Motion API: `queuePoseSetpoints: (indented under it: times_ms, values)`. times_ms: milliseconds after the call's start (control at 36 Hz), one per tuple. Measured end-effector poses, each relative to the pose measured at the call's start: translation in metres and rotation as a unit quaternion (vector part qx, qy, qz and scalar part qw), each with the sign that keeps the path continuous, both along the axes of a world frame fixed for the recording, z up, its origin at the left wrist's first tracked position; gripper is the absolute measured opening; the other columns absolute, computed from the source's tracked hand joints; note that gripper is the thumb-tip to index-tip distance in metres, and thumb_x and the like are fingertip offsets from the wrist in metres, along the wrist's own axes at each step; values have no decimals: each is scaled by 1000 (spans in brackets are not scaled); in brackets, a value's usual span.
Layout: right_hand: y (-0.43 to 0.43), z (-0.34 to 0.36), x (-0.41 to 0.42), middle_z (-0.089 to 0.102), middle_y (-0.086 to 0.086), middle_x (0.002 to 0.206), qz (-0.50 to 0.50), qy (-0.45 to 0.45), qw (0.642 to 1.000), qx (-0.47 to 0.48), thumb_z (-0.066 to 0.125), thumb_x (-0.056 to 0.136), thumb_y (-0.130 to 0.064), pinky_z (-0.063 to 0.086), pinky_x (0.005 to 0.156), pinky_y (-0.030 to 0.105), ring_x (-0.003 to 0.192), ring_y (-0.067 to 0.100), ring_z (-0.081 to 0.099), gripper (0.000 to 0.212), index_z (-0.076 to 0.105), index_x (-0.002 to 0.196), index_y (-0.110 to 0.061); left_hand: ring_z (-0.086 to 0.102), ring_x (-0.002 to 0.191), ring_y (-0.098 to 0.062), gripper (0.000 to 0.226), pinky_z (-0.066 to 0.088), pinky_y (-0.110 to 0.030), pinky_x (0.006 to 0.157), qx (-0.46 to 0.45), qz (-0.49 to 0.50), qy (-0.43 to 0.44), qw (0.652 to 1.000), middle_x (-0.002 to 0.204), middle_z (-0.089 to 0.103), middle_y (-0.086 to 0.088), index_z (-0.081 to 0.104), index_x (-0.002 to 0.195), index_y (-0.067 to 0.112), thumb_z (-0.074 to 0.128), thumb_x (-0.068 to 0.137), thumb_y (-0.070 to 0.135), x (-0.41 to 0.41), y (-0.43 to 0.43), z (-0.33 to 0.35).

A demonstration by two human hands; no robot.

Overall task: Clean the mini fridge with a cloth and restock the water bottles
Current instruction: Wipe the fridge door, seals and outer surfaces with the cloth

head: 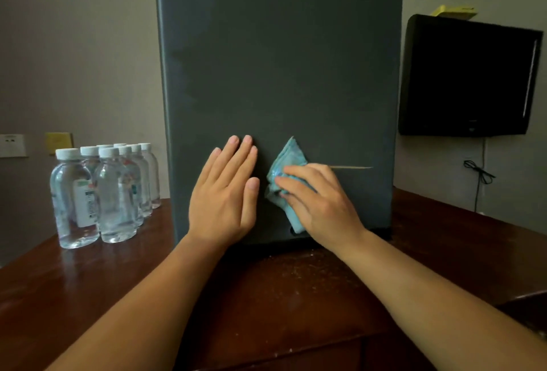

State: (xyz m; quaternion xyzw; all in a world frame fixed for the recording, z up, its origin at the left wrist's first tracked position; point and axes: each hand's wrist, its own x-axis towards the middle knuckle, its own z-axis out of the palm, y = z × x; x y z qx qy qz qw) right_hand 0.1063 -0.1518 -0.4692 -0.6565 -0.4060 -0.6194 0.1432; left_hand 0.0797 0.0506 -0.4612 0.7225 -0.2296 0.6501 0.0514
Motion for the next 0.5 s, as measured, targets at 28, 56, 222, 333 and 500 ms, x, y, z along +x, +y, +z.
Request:
queuePoseSetpoints:
  times_ms: [28,56,222,333,500]
  values:
    - [-2,-1,0,68,9,119,2,-3,1000,-24,71,94,-10,50,94,44,105,31,62,20,75,114,-10,37,148,-30,50,27,-47,123,3,-2,2,1000,153,47,-14,55,141,-1,32,107,27,0,0,1]
    - [-5,-2,-1,68,9,120,2,-6,999,-52,72,93,-10,50,94,43,106,31,62,20,75,113,-11,36,148,-30,50,27,-48,122,6,-4,3,1000,153,47,-14,55,141,-2,31,107,27,-1,1,2]
    - [-10,0,-5,68,8,119,-11,25,999,26,70,95,-11,50,93,44,105,30,61,20,74,114,-9,36,148,-30,45,28,-50,122,18,12,-12,1000,155,45,-14,56,140,-1,42,104,23,1,4,-1]
    - [-14,-4,-7,67,7,119,-14,14,998,-61,70,94,-11,50,95,43,106,30,62,22,73,115,-9,35,149,-29,46,29,-49,121,21,39,-32,999,156,43,-11,54,143,2,50,103,25,6,4,-2]
    - [-13,-1,-8,67,8,117,-33,21,999,-14,69,92,-11,52,92,43,105,28,61,23,71,115,-7,37,148,-30,46,31,-49,120,39,79,-67,994,157,43,-12,53,144,3,55,103,23,12,9,-7]
